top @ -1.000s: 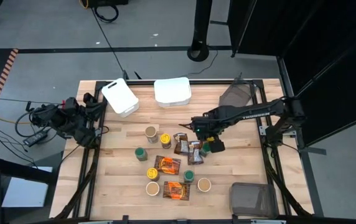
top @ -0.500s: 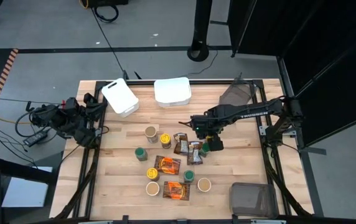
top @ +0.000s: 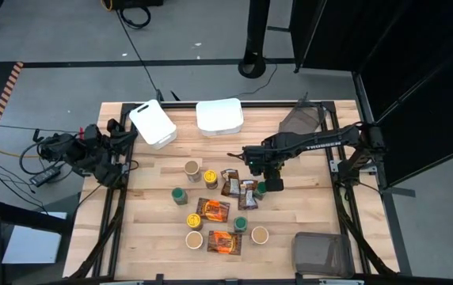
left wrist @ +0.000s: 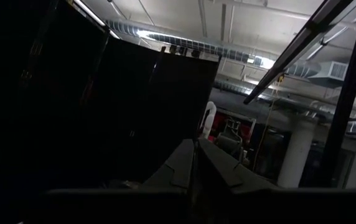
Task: Sort spices by type
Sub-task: Put the right yellow seasoning bottle into the top black bin
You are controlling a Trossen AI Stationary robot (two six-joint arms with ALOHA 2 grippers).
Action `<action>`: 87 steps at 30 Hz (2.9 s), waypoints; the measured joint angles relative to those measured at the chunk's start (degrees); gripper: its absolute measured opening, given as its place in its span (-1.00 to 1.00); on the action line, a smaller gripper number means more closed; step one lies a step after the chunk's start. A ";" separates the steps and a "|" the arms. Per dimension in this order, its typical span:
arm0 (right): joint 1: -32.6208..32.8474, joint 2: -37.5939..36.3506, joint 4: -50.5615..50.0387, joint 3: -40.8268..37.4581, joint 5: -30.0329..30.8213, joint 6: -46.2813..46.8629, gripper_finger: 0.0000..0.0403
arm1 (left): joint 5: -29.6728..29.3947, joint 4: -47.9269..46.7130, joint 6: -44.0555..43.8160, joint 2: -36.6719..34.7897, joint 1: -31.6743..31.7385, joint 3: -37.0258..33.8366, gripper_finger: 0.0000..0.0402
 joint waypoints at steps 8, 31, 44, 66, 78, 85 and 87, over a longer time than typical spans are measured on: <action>-1.10 0.01 0.04 0.00 0.37 4.39 -0.43 | 0.02 -0.04 0.00 0.00 -0.01 0.00 -0.87; -0.25 -0.20 -16.19 7.02 -0.90 11.53 0.93 | 0.42 -3.81 0.44 0.00 0.00 -0.03 -0.87; -1.31 -0.20 -4.66 -2.70 0.45 12.11 0.86 | 0.37 -4.39 0.44 0.00 -0.02 -0.04 -0.87; -2.41 -0.20 -0.54 -4.07 1.46 11.03 0.13 | -1.36 -4.39 0.44 0.00 0.00 -0.04 -0.87; -14.15 -0.20 -6.41 14.28 12.96 6.41 0.13 | -7.42 -4.35 0.04 0.00 -0.02 -0.04 -0.87; -27.24 -0.47 -22.91 19.98 18.62 8.53 0.13 | -8.00 -4.37 0.02 -0.02 -0.02 -0.04 -0.87; -30.80 -1.05 -24.42 18.81 19.61 8.57 0.13 | -8.00 -4.37 0.02 0.00 -0.02 -0.04 -0.87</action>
